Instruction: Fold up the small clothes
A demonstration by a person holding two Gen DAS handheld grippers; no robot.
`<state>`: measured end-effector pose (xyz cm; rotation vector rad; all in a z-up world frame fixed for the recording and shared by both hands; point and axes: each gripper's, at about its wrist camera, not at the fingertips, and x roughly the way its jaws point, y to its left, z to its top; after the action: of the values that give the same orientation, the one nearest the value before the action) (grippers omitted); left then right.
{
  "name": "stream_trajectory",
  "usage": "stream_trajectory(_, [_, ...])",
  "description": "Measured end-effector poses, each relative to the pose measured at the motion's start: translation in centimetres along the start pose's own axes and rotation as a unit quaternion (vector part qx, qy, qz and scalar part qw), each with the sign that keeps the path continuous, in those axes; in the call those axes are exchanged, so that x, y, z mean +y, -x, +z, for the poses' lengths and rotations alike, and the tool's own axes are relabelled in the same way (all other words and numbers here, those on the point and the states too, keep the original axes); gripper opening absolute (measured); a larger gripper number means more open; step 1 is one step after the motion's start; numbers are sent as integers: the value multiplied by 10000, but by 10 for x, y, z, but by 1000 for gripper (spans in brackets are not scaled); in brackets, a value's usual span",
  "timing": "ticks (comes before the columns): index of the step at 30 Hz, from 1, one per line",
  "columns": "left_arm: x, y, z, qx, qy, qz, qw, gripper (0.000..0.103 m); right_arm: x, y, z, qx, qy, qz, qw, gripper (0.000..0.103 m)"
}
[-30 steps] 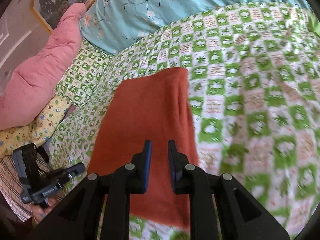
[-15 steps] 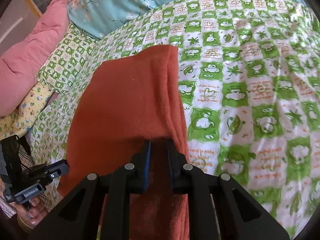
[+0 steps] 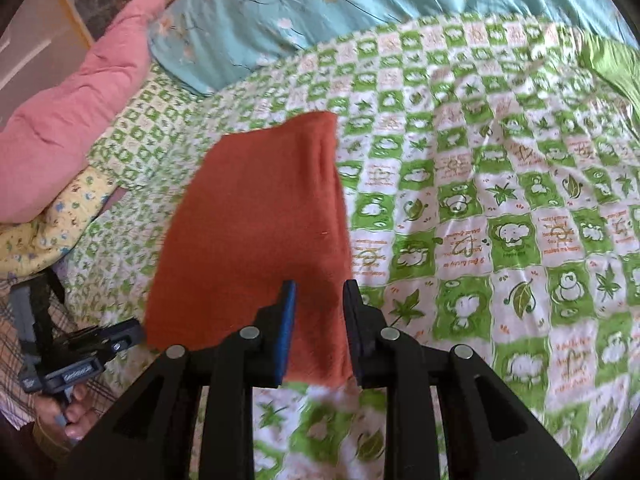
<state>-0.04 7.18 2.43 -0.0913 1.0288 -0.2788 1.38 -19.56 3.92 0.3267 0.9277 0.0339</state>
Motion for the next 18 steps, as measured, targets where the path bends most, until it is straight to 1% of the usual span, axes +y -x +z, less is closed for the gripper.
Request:
stream_trajectory(5, [-3, 3, -1, -38, -51, 145, 9999, 38, 17, 10, -12, -11, 138, 113, 9998, 26])
stream_trajectory(7, [-6, 6, -3, -97, -131, 282, 9995, 47, 21, 11, -19, 29, 250, 94, 9996, 26])
stream_trajectory(12, [-9, 16, -10, -217, -244, 444, 9985, 56, 27, 13, -34, 135, 375, 49, 9992, 27])
stream_trajectory(14, [-9, 21, -14, -264, -258, 496, 9981, 60, 30, 16, -40, 170, 445, -13, 9989, 36])
stream_trajectory(15, [-9, 22, -15, -283, -269, 516, 9979, 62, 32, 18, -43, 177, 481, -46, 9987, 47])
stream_trajectory(16, [-10, 24, -17, -301, -291, 547, 9976, 65, 32, 20, -47, 166, 513, -74, 9985, 54])
stream_trajectory(18, [-10, 26, -19, -327, -337, 624, 9969, 67, 35, 25, -53, 120, 564, -106, 9983, 56])
